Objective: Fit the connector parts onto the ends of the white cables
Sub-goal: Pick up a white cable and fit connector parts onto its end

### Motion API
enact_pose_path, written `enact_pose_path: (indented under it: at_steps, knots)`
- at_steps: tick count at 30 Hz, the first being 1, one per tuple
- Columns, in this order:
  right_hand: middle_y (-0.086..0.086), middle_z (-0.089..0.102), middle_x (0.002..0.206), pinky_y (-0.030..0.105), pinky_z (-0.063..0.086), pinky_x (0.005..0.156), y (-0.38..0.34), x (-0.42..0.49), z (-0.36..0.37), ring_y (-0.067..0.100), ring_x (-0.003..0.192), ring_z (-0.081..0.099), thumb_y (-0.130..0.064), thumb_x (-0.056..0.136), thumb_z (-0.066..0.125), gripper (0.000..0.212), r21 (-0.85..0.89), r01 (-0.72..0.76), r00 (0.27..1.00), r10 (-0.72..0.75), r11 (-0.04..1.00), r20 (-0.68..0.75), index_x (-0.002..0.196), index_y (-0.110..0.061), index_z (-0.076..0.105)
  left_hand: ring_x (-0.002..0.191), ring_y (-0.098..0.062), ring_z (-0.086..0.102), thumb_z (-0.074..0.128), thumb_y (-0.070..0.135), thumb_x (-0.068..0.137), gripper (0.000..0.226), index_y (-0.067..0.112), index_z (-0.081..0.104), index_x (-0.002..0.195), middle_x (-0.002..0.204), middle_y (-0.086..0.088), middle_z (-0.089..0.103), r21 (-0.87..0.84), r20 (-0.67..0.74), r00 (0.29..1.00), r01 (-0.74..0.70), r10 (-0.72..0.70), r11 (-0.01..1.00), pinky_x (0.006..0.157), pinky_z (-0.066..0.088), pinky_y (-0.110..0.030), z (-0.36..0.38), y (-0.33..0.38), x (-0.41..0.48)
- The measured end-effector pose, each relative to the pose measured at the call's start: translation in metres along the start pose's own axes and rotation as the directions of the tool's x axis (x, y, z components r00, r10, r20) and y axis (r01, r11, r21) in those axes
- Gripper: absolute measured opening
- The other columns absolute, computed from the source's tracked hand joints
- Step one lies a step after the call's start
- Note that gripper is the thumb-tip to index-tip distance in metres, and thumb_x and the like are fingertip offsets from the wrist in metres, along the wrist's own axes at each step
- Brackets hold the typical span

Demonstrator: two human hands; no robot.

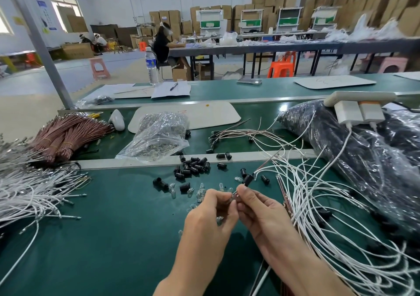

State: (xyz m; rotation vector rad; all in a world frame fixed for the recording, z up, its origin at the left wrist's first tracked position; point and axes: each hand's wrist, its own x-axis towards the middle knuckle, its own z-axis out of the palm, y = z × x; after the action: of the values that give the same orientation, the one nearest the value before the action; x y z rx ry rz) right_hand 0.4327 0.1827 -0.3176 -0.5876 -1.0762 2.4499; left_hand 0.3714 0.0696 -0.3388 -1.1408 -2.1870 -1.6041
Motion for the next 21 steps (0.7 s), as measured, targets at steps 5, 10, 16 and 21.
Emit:
enact_pose_path:
  at_steps: [5, 10, 16, 21]
  knots:
    - [0.009, 0.07, 0.074, 0.018, 0.056, 0.059, 0.0029, -0.0023, 0.0013, 0.009, 0.059, 0.063, -0.019, 0.071, 0.079, 0.01, -0.025, 0.025, 1.0, -0.026, 0.999, -0.005, 0.072, -0.009, 0.078, 0.076, 0.005, 0.069, 0.069, 0.025, 0.093, 0.01, 0.03, 0.061, 0.095, 0.081, 0.021, 0.07, 0.015, -0.002, 1.0, -0.004, 0.004, 1.0, 0.069, 0.053, -0.011, -0.0004, -0.0014, -0.0012]
    - [0.011, 0.07, 0.075, 0.019, 0.056, 0.058, 0.0033, -0.0043, 0.0025, 0.011, 0.06, 0.064, -0.019, 0.074, 0.077, 0.011, -0.032, 0.054, 0.998, -0.055, 0.998, -0.021, 0.073, -0.008, 0.078, 0.079, 0.006, 0.069, 0.061, 0.037, 0.093, 0.006, 0.035, 0.059, 0.097, 0.085, 0.024, 0.07, -0.021, 0.007, 1.0, -0.003, 0.004, 1.0, 0.071, 0.055, -0.014, -0.0005, 0.0035, -0.0017]
    - [0.009, 0.071, 0.074, 0.018, 0.056, 0.059, 0.0035, -0.0051, 0.0042, 0.01, 0.06, 0.066, -0.019, 0.076, 0.077, 0.01, -0.024, 0.045, 0.999, -0.046, 0.999, -0.022, 0.069, -0.012, 0.079, 0.078, 0.003, 0.069, 0.062, 0.037, 0.093, 0.009, 0.033, 0.062, 0.101, 0.085, 0.022, 0.071, 0.005, -0.02, 1.0, 0.0, 0.0, 1.0, 0.068, 0.056, -0.024, -0.0005, 0.0013, -0.0028]
    - [0.005, 0.068, 0.065, 0.015, 0.054, 0.056, 0.0054, -0.0076, 0.0068, 0.007, 0.055, 0.064, -0.02, 0.072, 0.078, 0.009, 0.006, 0.018, 1.0, -0.018, 1.0, -0.026, 0.067, -0.012, 0.079, 0.076, 0.0, 0.07, 0.06, 0.037, 0.092, 0.011, 0.041, 0.061, 0.102, 0.089, 0.025, 0.071, -0.065, -0.028, 0.998, 0.058, -0.06, 0.996, 0.067, 0.057, -0.024, -0.001, 0.0036, -0.0019]
